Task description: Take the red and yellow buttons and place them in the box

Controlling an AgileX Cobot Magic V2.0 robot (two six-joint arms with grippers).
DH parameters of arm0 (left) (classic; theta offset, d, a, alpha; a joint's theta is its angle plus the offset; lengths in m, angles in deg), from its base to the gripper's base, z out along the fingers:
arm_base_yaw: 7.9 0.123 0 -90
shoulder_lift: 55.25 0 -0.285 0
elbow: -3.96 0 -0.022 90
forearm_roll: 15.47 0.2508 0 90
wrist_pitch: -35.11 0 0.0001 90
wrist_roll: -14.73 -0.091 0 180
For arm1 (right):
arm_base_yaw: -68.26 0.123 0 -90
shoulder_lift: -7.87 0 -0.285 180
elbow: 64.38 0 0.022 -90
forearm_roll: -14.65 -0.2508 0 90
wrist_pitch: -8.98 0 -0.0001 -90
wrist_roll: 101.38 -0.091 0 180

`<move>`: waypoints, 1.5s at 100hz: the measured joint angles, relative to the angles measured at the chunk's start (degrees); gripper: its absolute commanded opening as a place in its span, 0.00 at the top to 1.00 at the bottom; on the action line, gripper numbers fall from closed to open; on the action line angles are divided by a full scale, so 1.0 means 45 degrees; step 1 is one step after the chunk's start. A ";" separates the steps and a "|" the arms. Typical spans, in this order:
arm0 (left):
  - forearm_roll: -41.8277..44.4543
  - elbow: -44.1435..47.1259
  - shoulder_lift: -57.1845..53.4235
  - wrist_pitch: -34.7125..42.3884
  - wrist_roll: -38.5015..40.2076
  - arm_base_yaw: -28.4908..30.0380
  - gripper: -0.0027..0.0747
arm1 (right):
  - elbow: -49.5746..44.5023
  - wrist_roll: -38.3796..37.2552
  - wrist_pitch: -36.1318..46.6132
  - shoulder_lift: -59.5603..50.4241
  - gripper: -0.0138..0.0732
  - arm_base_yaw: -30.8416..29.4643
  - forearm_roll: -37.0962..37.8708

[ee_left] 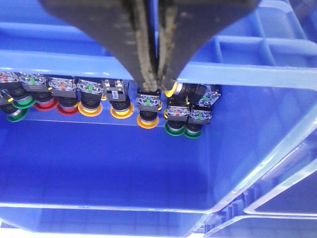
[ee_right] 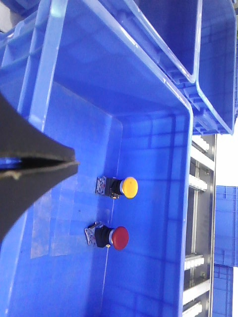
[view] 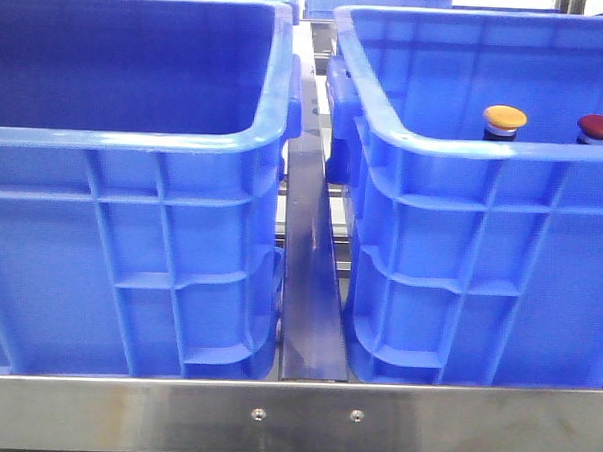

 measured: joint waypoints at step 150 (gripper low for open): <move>0.0000 0.0000 0.0000 -0.0054 0.0000 0.0000 0.99 | -0.3662 -0.9274 0.4542 -0.1090 0.96 -0.0618 0.8951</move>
